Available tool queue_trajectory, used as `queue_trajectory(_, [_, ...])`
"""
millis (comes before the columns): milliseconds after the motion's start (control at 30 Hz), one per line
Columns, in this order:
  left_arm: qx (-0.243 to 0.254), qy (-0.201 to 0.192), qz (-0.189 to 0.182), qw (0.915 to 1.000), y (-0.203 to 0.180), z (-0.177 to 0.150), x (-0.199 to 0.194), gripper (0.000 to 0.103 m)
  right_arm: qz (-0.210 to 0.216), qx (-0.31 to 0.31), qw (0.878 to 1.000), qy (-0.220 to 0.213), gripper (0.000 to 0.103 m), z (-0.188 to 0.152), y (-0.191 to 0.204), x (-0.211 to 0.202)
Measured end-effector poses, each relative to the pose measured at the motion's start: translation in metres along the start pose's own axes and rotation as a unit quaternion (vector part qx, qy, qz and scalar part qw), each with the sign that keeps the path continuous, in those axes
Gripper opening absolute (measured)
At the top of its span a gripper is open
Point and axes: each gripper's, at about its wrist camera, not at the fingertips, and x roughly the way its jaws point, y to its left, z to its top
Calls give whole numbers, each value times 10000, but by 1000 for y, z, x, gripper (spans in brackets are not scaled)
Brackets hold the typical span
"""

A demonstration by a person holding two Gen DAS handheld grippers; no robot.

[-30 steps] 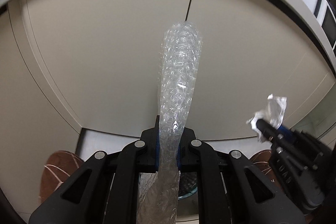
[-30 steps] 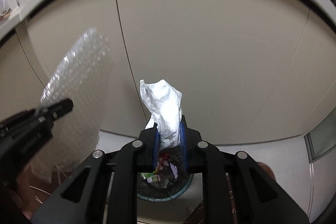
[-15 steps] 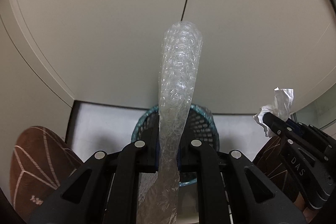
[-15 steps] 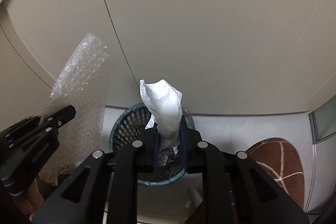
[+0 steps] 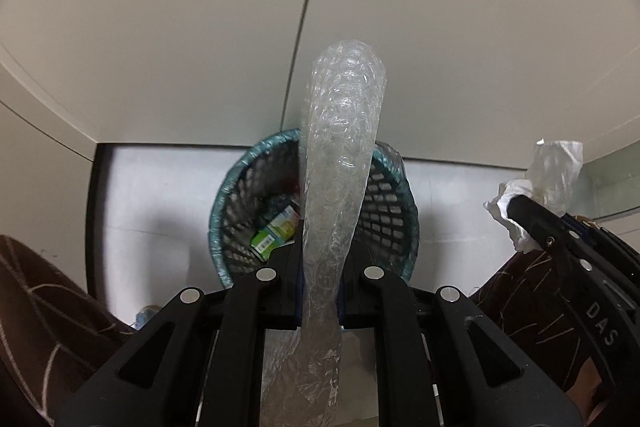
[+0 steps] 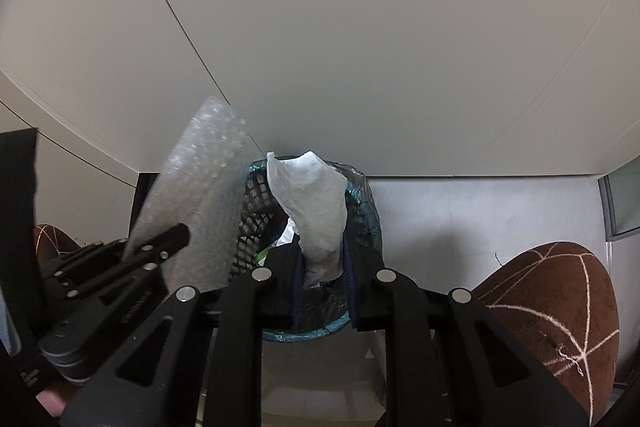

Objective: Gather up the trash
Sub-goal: 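Open the left tool over the bin while the right tool releases the tissue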

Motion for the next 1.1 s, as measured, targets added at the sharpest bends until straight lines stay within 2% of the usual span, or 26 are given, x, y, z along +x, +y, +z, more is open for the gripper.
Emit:
queue_trajectory(167, [184, 40, -131, 9997, 1, -2, 9, 15, 45, 79, 10000, 0, 16, 1, -5, 0])
queue_trajectory(233, [281, -25, -76, 9996, -4, -4, 9, 16, 73, 112, 9999, -17, 16, -2, -9, 2])
queue_trajectory(333, [381, -70, -79, 9992, -11, -6, 7, 22, 102, 139, 9998, -39, 16, -7, -12, 0])
queue_trajectory(400, [398, -57, -126, 9991, -14, -7, 6, 31, 130, 182, 9997, -66, 16, -9, -14, -1])
queue_trajectory(567, [299, -58, -135, 9994, -10, -6, 4, 44, 187, 256, 9995, -95, 16, -13, -21, 0])
queue_trajectory(667, [235, -149, -97, 9996, -6, -4, -1, 57, 218, 260, 9994, -103, 16, -15, -24, 3])
queue_trajectory(767, [225, -258, -30, 9994, -2, -1, -8, 64, 302, 230, 9992, -86, 16, -14, -26, 2])
queue_trajectory(1000, [244, -633, 329, 9972, 17, 6, -31, 86, 453, -237, 9987, -71, 17, -6, -12, 8])
queue_trajectory(1100, [174, -669, 417, 9967, 22, 9, -38, 94, 482, -469, 9977, -47, 17, -2, -2, 14])
